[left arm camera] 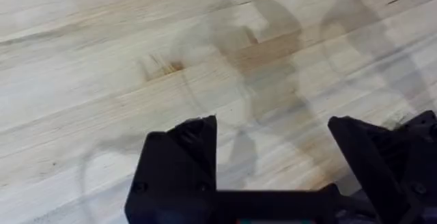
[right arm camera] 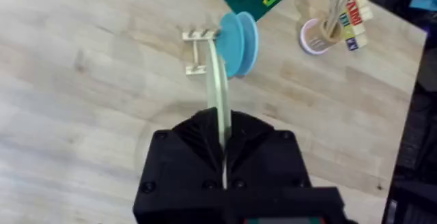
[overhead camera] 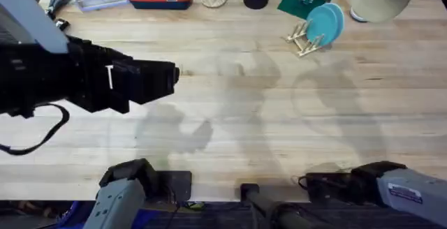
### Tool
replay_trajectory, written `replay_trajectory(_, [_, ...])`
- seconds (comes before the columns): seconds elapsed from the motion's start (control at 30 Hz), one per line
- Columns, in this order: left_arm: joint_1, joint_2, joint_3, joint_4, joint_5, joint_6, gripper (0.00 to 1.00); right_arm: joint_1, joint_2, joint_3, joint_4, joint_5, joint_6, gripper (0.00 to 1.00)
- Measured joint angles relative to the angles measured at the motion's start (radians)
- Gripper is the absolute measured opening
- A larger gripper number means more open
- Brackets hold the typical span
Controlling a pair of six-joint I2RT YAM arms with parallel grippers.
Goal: Pick up the plates from the table one by one and place each into a slot on the dish rack.
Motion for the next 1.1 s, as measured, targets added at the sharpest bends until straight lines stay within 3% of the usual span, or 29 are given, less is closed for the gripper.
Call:
replay_trajectory(0.8, [0.0, 0.0, 0.0, 0.0, 0.0, 0.0, 0.994, -0.04, 0.0, 0.0, 0.161, -0.017, -0.091, 0.031])
replay_trajectory(0.97, [0.0, 0.0, 0.0, 0.0, 0.0, 0.0, 0.994, -0.083, 0.0, 0.0, 0.16, -0.028, -0.06, 0.031])
replay_trajectory(1.1, [0.0, 0.0, 0.0, 0.0, 0.0, 0.0, 0.994, -0.137, 0.0, 0.0, 0.154, -0.105, -0.044, 0.031])
